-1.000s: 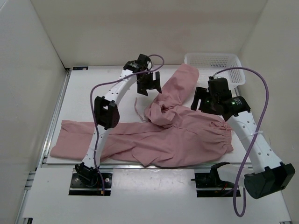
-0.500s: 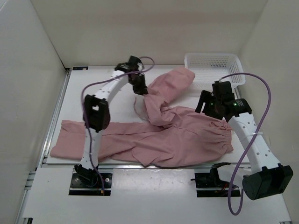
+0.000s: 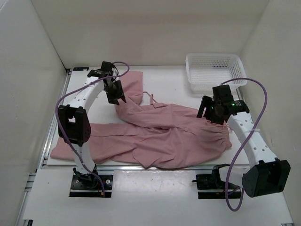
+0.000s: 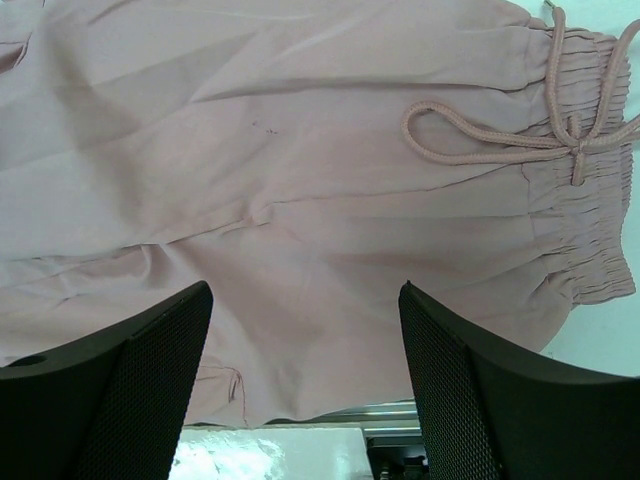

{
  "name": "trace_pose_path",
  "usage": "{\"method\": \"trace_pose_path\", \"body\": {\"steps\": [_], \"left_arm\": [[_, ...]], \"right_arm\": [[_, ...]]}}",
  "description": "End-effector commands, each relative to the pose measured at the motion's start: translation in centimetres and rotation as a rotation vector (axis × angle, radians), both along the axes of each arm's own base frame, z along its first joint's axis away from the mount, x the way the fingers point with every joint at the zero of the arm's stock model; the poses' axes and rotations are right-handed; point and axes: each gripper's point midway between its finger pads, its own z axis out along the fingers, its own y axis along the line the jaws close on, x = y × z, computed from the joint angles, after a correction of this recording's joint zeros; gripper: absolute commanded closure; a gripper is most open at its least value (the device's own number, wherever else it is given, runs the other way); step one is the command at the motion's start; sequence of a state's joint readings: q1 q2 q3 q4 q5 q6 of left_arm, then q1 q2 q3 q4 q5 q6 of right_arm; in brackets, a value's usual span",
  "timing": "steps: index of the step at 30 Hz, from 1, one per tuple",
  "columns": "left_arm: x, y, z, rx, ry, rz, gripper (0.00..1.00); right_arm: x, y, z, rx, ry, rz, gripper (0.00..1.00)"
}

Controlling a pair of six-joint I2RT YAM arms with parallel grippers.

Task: Fold and stack the trousers
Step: Flatten the trousers out

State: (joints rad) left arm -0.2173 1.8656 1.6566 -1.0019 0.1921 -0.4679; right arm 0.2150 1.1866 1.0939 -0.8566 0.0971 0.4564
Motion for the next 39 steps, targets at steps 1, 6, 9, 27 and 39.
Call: {"method": "trace_pose_path", "body": {"steps": [1, 6, 9, 27, 39], "left_arm": [[3.1, 3.6, 4.4, 0.071, -0.133, 0.078, 0.51], [6.8, 8.2, 2.8, 0.095, -0.105, 0.238, 0.9], [9.7, 9.5, -0.1, 0.031, -0.057, 0.271, 0.85], [13.3, 3.4, -8.3, -0.179, 0.07, 0.116, 0.9], [11.9, 7.0, -0.5, -0.139, -0.068, 0.161, 0.9]], "right_arm": [[0.7, 0.2, 0.5, 0.008, -0.04, 0.02, 0.2], [0.2, -0.5, -0.1, -0.011, -0.032, 0.012, 0.2], [0.1, -0.3, -0.1, -0.001, -0.03, 0.019, 0.2], [1.8, -6.3, -3.1, 0.29, 0.073, -0.354, 0.19], [10.5, -8.4, -7.0, 0.465, 0.139, -0.506, 0.22]]}}
